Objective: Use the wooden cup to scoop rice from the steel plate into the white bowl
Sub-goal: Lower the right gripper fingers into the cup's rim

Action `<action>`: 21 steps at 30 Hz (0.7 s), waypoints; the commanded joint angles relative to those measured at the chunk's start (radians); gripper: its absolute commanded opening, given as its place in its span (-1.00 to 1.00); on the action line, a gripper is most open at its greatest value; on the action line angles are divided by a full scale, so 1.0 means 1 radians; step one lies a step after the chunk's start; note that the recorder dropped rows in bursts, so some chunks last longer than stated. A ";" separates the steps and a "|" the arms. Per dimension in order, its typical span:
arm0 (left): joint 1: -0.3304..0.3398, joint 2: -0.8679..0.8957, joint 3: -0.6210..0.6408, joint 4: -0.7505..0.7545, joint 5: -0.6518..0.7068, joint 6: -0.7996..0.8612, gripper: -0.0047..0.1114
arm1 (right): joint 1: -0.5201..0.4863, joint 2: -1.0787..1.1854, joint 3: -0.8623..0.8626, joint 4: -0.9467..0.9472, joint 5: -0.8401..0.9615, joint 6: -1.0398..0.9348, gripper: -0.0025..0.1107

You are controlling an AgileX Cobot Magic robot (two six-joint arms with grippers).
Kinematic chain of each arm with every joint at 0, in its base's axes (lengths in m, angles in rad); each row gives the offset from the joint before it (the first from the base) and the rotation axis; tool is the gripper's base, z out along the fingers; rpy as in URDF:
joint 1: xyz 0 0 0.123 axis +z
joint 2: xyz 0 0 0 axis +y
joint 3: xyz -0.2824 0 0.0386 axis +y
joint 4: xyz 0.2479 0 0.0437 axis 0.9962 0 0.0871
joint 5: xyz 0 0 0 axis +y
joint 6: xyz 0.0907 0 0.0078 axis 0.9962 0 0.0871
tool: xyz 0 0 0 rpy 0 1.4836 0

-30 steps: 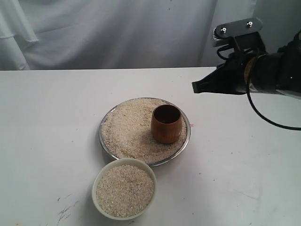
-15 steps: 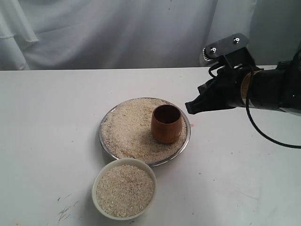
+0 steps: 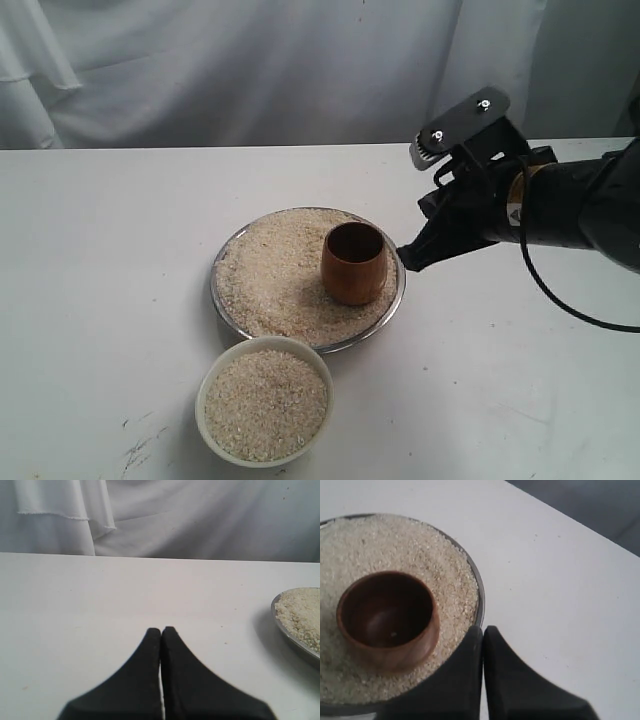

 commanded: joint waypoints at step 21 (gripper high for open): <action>-0.002 -0.005 0.005 -0.001 -0.006 -0.003 -0.92 | 0.032 0.121 -0.053 0.506 0.189 -0.582 -0.96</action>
